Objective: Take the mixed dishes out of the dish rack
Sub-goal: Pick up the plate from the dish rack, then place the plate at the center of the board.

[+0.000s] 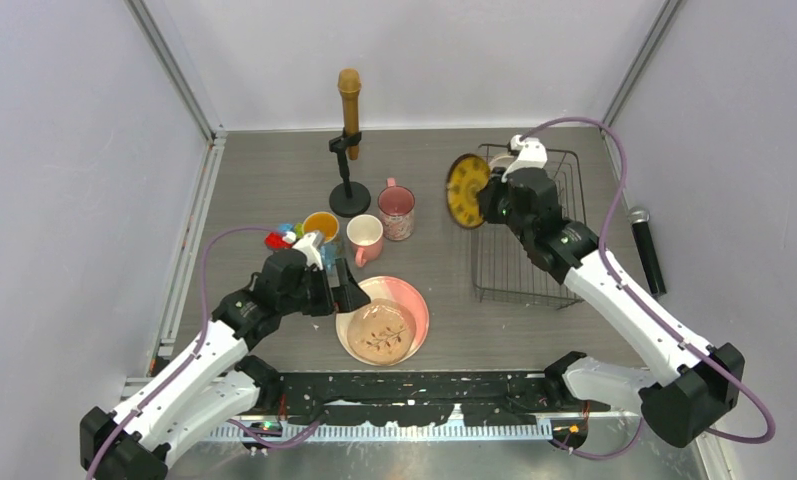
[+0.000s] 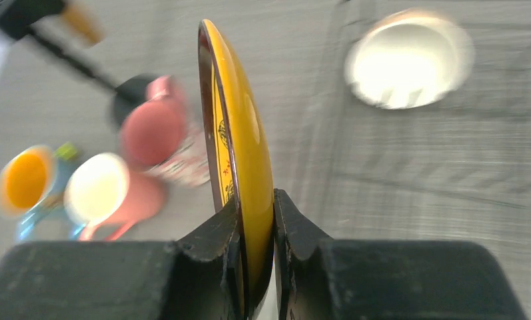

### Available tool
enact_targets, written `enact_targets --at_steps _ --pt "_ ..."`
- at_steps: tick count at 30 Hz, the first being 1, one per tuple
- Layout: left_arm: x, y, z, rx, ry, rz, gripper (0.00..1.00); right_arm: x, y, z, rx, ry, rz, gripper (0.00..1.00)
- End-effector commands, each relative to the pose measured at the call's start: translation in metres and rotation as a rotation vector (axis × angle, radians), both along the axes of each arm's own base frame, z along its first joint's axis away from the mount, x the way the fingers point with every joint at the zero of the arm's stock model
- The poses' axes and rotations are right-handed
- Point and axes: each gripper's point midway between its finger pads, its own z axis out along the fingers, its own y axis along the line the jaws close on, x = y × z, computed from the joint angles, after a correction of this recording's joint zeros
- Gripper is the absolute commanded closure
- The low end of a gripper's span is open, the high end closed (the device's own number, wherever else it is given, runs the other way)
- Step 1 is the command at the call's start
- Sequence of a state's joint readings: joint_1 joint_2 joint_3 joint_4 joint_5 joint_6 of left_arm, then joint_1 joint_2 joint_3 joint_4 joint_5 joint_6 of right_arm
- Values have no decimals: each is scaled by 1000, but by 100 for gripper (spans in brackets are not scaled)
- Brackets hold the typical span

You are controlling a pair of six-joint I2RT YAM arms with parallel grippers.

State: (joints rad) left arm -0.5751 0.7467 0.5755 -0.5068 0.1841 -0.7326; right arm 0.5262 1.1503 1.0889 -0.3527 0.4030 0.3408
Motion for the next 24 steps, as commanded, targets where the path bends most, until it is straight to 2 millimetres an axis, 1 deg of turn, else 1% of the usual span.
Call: enact_targets --at_steps 1,2,3,4,5,6,7,8,9,10,11,12,13,14,19,22,24 --pt "5 -19 30 -95 -64 -59 1 -49 103 9 362 52 535 91" --pt "6 -21 34 -109 -75 -65 1 -52 111 10 393 53 576 91" --pt "8 -24 40 -129 -93 -72 2 -62 120 5 435 92 636 91" --pt "10 -27 46 -147 -107 -75 2 -63 126 3 453 103 660 91" --pt "12 -29 52 -165 -123 -76 2 -69 131 -2 484 138 691 91" --pt "15 -31 58 -184 -139 -72 2 -68 136 -7 496 157 701 92" --pt "18 -34 65 -206 -157 -69 3 -73 139 -10 520 188 723 92" --pt "20 -36 70 -227 -171 -64 3 -73 143 -14 531 205 731 95" --pt "23 -39 76 -249 -187 -61 3 -78 146 -18 556 236 754 95" --pt "26 -41 82 -271 -202 -59 3 -78 150 -18 573 236 775 96" --pt "29 -43 85 -286 -210 -53 3 -86 154 -21 605 266 809 96" --pt "32 -45 88 -298 -216 -48 3 -90 160 -17 643 269 848 96" --pt "35 -47 90 -305 -218 -40 4 -91 163 -17 660 260 871 96" --pt "38 -48 91 -308 -217 -35 4 -97 165 -22 682 301 892 96" --pt "44 -54 90 -320 -194 -31 10 -104 166 -30 705 341 911 100" --pt "48 -57 89 -334 -190 -26 17 -108 165 -31 704 342 921 100" --pt "49 -59 89 -343 -188 -24 24 -110 165 -31 704 342 928 100"
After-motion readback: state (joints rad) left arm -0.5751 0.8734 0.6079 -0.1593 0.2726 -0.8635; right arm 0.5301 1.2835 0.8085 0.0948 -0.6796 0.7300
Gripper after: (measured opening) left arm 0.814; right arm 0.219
